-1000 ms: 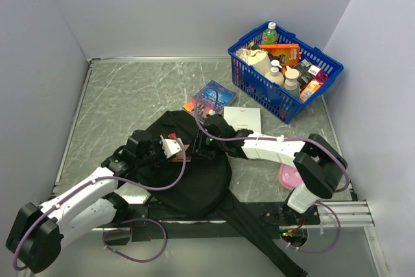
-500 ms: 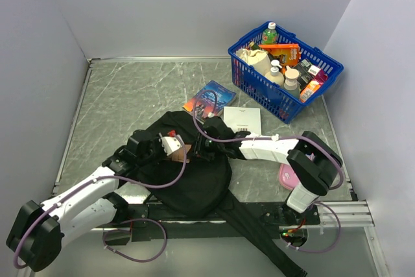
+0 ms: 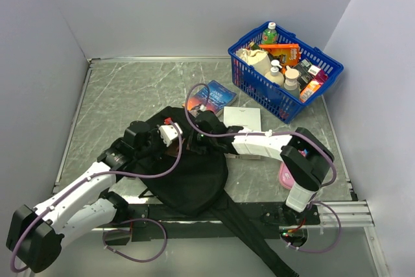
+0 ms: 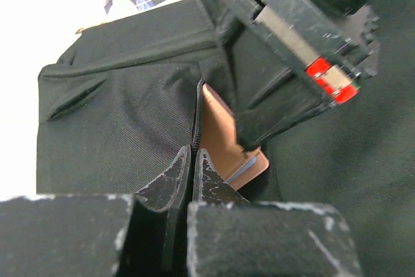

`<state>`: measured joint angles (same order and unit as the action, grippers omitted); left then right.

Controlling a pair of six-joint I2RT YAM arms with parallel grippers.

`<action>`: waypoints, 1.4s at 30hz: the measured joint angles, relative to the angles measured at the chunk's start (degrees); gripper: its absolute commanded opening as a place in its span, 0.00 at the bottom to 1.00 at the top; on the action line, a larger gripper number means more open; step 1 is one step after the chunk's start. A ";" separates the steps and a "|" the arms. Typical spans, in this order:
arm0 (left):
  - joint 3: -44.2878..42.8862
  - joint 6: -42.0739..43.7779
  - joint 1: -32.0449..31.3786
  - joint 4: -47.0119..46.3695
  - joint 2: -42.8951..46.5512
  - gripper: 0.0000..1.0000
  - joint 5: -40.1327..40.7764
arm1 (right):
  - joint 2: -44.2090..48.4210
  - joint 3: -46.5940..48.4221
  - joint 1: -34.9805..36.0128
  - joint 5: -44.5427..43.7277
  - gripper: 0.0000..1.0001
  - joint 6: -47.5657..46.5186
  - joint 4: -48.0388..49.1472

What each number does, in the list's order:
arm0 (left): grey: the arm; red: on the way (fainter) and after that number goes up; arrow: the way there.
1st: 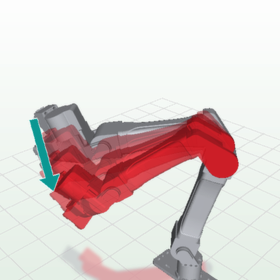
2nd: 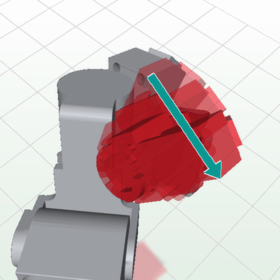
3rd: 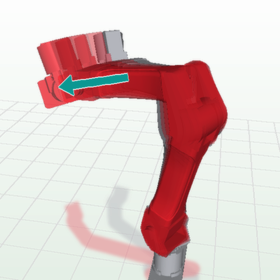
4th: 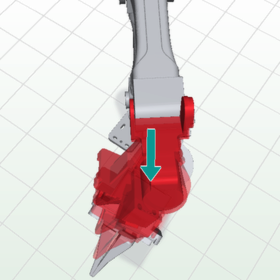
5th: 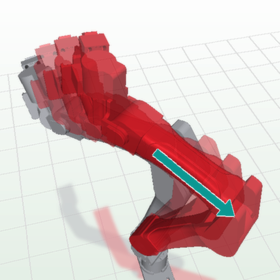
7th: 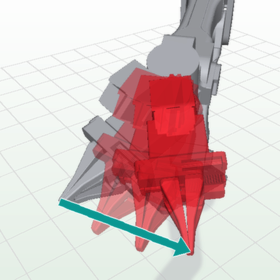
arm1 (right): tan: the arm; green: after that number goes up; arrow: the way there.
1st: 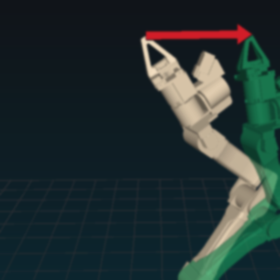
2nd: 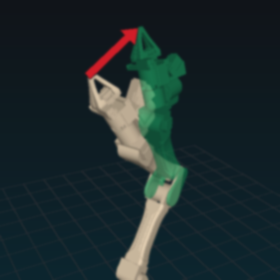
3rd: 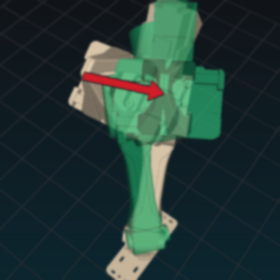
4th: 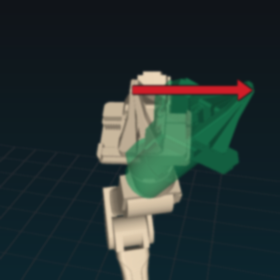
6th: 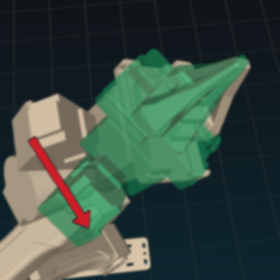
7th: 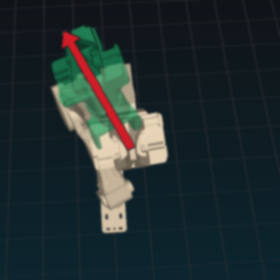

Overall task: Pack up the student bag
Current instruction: Place the personal item in the student bag.

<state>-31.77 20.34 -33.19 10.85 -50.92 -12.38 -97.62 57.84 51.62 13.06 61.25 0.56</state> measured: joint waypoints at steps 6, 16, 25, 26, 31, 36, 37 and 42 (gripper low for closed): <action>0.00 -1.70 0.00 0.17 1.22 0.01 -1.95 | -1.53 2.03 0.83 -0.09 0.00 1.01 3.06; 0.00 -2.60 0.81 1.14 1.57 0.01 -1.66 | -10.56 7.85 2.62 -0.04 0.30 2.10 7.23; 0.07 -2.71 0.59 0.94 2.73 0.21 -3.04 | 1.60 -4.44 2.62 -4.46 0.41 -1.33 11.63; 0.26 -2.84 0.57 0.68 2.84 0.32 -3.28 | 4.66 -6.47 2.62 -4.92 0.41 -2.03 12.90; 0.55 -4.76 0.55 -0.46 3.10 0.69 -3.87 | 12.81 -10.82 3.10 -6.69 0.41 -6.51 18.25; -2.14 -6.69 1.42 3.72 3.10 0.79 -4.44 | 14.10 -10.97 6.67 -11.06 0.40 -12.63 18.10; -3.13 -6.67 1.73 5.09 3.10 0.80 -4.63 | 14.88 -11.08 7.21 -12.24 0.40 -13.68 17.70; -9.81 -5.60 6.14 9.99 4.22 0.86 -4.26 | 22.69 -15.28 9.27 -16.76 0.44 -19.15 15.10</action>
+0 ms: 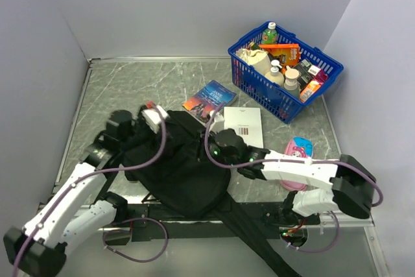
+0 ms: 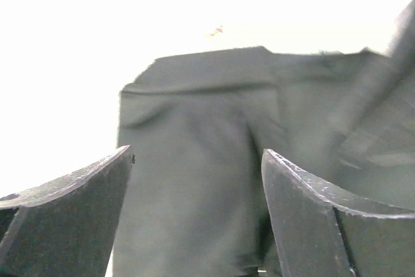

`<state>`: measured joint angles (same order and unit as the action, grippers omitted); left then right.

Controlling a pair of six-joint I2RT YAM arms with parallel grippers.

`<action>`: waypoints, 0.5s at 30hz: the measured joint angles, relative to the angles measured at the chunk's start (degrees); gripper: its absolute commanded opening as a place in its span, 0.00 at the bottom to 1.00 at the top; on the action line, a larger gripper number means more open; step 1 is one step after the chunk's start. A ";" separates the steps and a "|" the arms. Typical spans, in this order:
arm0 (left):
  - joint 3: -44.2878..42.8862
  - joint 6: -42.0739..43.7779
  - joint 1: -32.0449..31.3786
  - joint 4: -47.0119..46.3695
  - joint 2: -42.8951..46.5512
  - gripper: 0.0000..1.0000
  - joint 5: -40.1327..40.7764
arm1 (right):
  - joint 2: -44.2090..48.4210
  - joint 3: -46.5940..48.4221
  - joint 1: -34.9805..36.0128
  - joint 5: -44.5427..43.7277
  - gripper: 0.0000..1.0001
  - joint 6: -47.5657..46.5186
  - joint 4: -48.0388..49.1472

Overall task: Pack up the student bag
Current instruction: Place the personal item in the student bag, then zip the student bag at the center of the board.

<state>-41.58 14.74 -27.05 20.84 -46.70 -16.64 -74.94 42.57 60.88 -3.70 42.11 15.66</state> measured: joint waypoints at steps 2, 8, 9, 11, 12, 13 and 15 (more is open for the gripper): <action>-2.27 -0.90 4.76 0.37 1.36 0.88 -0.46 | 2.03 -1.64 0.92 -0.35 0.50 -2.38 -1.97; -3.30 -4.39 13.99 2.38 5.62 0.97 -0.24 | -3.08 4.13 3.69 -2.12 0.58 -11.37 -9.57; -2.56 -4.52 15.19 3.08 6.23 0.99 -0.28 | -4.57 6.27 4.39 -2.34 0.58 -12.81 -10.38; -1.31 -4.61 17.81 4.90 6.97 0.96 0.07 | -7.32 10.56 5.62 -2.38 0.58 -15.56 -11.30; -0.85 -4.94 19.39 5.88 7.19 0.96 0.28 | -8.61 12.55 6.03 -2.36 0.58 -16.68 -11.43; -0.74 -5.20 20.55 6.80 7.30 0.96 0.39 | -9.77 14.38 6.36 -2.23 0.58 -17.64 -11.56; -0.74 -6.21 22.58 7.56 8.13 0.96 0.61 | -12.66 18.25 6.91 -1.99 0.59 -19.26 -11.87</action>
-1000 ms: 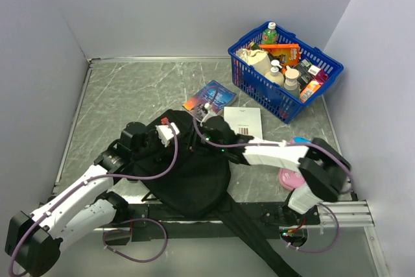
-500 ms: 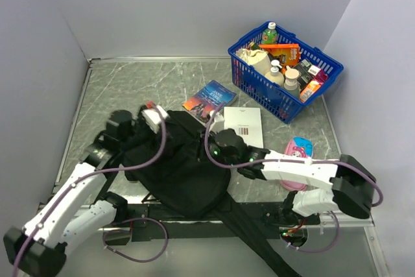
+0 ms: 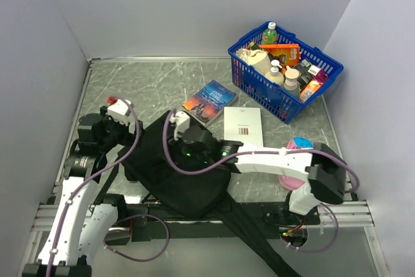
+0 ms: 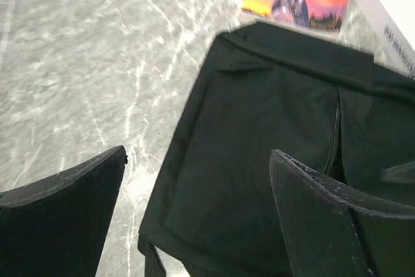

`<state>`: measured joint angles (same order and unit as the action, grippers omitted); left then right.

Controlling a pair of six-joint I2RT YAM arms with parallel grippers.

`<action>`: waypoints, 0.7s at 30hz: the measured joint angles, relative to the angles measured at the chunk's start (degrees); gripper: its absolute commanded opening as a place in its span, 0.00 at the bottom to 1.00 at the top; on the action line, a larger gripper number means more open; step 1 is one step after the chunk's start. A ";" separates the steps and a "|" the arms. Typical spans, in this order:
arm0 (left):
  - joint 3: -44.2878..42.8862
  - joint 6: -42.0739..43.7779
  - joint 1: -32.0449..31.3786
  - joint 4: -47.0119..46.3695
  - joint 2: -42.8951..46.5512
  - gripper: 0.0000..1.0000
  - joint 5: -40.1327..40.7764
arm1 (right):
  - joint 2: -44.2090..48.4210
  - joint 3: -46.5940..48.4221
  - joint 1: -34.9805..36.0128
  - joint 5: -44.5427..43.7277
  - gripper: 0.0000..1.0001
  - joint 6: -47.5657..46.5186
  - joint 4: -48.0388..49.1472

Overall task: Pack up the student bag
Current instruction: Zip the student bag at the center of the board.

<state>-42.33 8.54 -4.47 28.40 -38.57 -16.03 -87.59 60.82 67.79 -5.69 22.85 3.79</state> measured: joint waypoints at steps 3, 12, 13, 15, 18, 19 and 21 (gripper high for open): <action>-0.04 -1.97 1.62 -0.28 2.45 0.96 -0.02 | -4.59 4.87 0.55 0.48 0.60 -1.73 -0.48; -3.54 -5.77 2.91 0.13 3.87 0.96 -1.11 | -12.92 8.57 2.34 0.83 0.62 -4.28 -3.63; -3.78 -6.38 2.91 0.13 3.87 0.96 -1.18 | -13.31 8.74 2.56 0.90 0.62 -4.37 -3.80; -4.02 -7.48 2.91 0.15 3.87 0.96 -1.57 | -14.08 9.46 2.97 1.01 0.62 -4.57 -4.33; -4.09 -8.74 2.91 0.17 3.85 0.96 -2.19 | -15.06 10.91 3.67 1.01 0.62 -4.83 -4.48; -4.09 -9.05 2.91 0.17 3.85 0.96 -2.21 | -15.56 11.54 3.89 1.03 0.62 -4.90 -4.46; -4.09 -9.44 2.91 0.17 3.85 0.96 -2.23 | -16.74 12.74 4.24 0.98 0.61 -4.98 -4.28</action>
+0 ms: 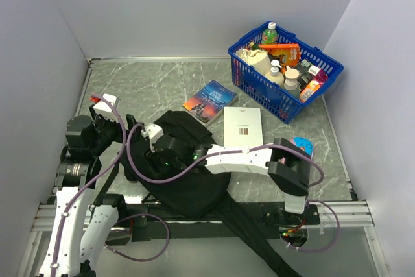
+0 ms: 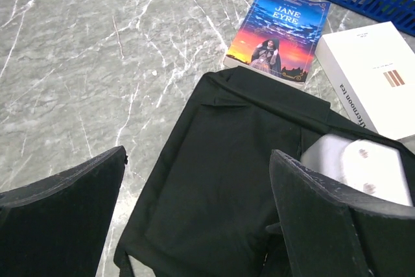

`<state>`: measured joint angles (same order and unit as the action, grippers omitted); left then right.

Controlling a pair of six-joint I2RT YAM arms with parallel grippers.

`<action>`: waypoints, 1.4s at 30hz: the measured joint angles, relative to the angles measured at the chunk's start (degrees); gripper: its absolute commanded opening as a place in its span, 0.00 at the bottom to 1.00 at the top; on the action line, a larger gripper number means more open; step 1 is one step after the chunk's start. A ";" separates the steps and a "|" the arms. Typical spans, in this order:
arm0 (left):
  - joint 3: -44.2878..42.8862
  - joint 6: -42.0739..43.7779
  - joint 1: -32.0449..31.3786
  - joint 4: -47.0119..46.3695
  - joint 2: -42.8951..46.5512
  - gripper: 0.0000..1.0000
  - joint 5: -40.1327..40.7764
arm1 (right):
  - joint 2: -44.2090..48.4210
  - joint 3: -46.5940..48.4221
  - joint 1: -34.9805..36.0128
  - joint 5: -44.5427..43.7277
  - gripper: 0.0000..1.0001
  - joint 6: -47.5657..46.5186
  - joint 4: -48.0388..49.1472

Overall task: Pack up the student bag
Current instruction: Zip the student bag at the center of the board.

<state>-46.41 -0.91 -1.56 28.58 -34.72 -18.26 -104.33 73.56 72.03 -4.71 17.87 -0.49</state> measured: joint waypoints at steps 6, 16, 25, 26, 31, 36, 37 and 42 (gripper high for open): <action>0.00 0.02 0.42 0.85 0.15 0.96 0.22 | -2.75 2.75 0.11 -0.90 0.56 0.02 -1.03; 0.00 -0.15 0.50 1.40 1.14 0.96 0.28 | -3.63 3.74 0.09 -3.21 0.36 0.11 -1.49; -1.25 -4.26 0.35 0.61 0.35 0.96 5.07 | -3.63 2.95 0.13 -4.59 0.54 0.48 -0.39; -1.51 -4.72 0.35 0.33 0.35 0.96 5.86 | -3.63 2.62 0.24 -4.85 0.54 0.48 -0.46; -1.86 -7.17 0.35 -0.87 0.00 0.97 10.69 | -3.61 -0.37 1.55 -8.13 0.52 0.00 1.42; -1.86 -8.02 0.35 -0.87 -1.05 0.97 12.09 | -3.61 -1.62 2.86 -11.21 0.48 -0.83 2.78; -1.86 -8.02 0.35 -0.87 -1.07 0.97 12.11 | -3.61 -1.64 2.95 -11.50 0.46 -0.85 3.04; -1.86 -7.96 0.35 -0.94 -0.87 0.96 12.09 | -3.61 -1.64 3.06 -12.22 0.42 -1.03 3.58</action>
<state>-48.27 -8.86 -1.21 27.64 -35.59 -6.17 -107.94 71.92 75.09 -16.93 16.84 3.09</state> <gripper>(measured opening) 0.967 0.449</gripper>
